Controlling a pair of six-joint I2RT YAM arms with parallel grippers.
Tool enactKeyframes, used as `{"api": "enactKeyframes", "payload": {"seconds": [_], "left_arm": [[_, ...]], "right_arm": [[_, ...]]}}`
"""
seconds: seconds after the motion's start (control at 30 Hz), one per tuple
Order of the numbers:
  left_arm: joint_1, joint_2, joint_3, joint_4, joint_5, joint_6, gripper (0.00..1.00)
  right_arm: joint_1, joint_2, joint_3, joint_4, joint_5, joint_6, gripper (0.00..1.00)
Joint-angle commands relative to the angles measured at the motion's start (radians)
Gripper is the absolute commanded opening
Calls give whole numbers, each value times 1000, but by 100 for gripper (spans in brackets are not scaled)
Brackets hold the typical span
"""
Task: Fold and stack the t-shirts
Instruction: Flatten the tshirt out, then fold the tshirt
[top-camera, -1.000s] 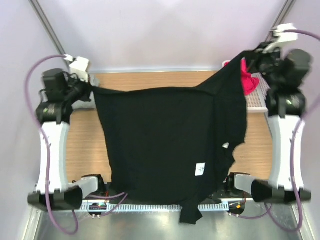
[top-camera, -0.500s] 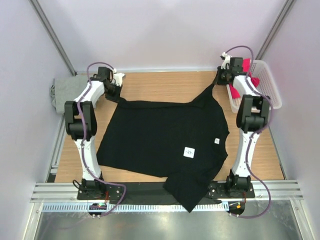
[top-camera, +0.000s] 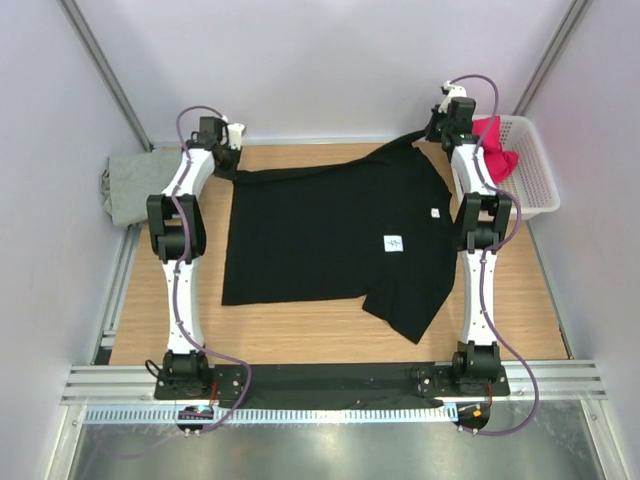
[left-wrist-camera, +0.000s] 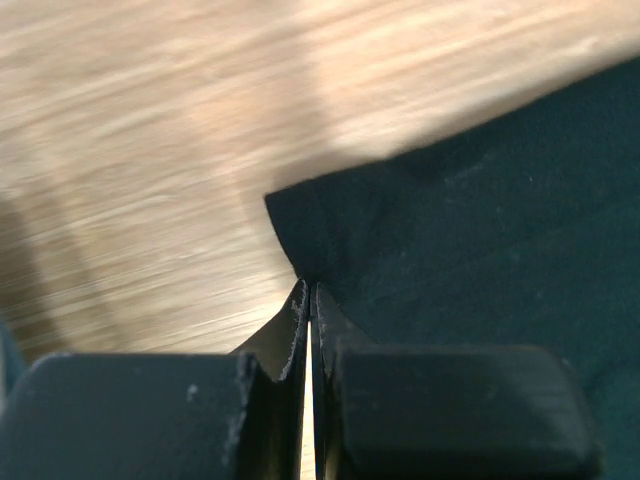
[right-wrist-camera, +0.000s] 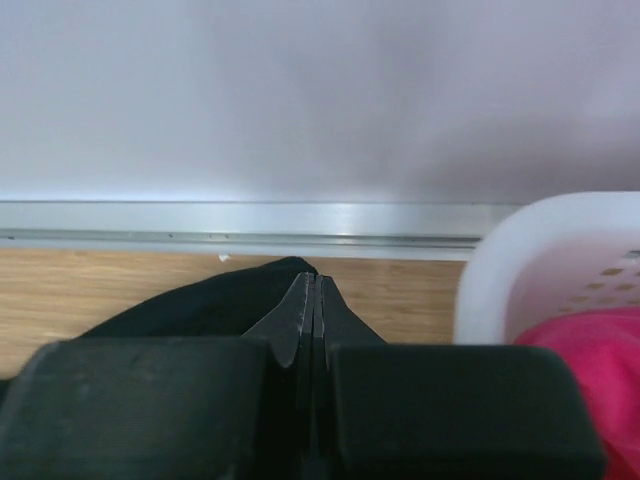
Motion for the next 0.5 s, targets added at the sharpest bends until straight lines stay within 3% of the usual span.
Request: {"api": "enactKeyframes", "payload": {"seconds": [0.0,0.3,0.47], "left_arm": [[13,-3,46,56,-56,-34,0],[13,-38,67,57,-43,-18,0],[13,-111,14,16,-20,1,0]], "right_arm": [[35,-13,49,105,17,45,1],[49,-99,-36,75,-23,36,1],[41,-276,-194,65,-46,27,1]]}}
